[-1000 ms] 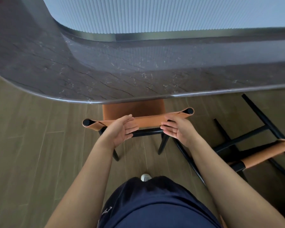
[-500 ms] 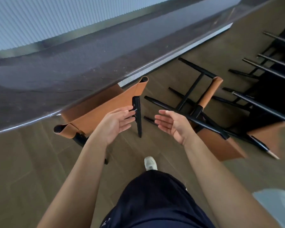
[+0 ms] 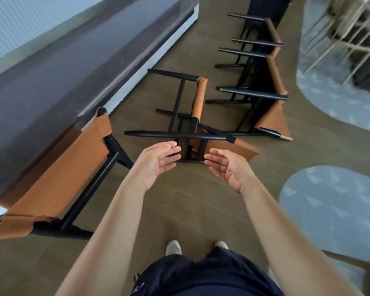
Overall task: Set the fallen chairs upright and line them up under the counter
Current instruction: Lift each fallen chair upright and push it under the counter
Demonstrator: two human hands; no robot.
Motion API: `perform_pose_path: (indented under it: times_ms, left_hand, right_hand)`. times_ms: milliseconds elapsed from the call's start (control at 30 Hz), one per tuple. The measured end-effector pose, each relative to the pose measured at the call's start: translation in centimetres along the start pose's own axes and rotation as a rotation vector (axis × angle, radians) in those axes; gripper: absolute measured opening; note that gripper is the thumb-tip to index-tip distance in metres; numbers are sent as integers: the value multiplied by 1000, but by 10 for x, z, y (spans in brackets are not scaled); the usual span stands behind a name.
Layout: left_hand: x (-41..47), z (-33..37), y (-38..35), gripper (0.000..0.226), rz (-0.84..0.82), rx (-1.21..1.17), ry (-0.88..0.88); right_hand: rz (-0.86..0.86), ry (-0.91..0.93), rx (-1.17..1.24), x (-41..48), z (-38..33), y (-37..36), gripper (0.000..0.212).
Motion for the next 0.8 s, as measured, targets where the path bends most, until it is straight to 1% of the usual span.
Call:
perform_pose_path:
  times_ms: [167,500,800]
  left_hand:
    - [27,-6,-78,25,-62,30,26]
    - [80,-34,-217,22,-84,61,71]
    - [124,-65,-293,21,-24,109,135]
  right_hand:
    - [57,31,77,0,-21,69,23]
    - [92,40,123,23,-71,211,22]
    - [156,27,169,41,-95,298,22]
Point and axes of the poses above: each hand's wrist, its own x-axis towards the middle knuckle, its own y-axis out of the back of the hand, z = x × y, the point moved 10 cm from there along x, towards the middle knuckle, and after that the axes turned 5 degrees about y, right-handed, at the moved point
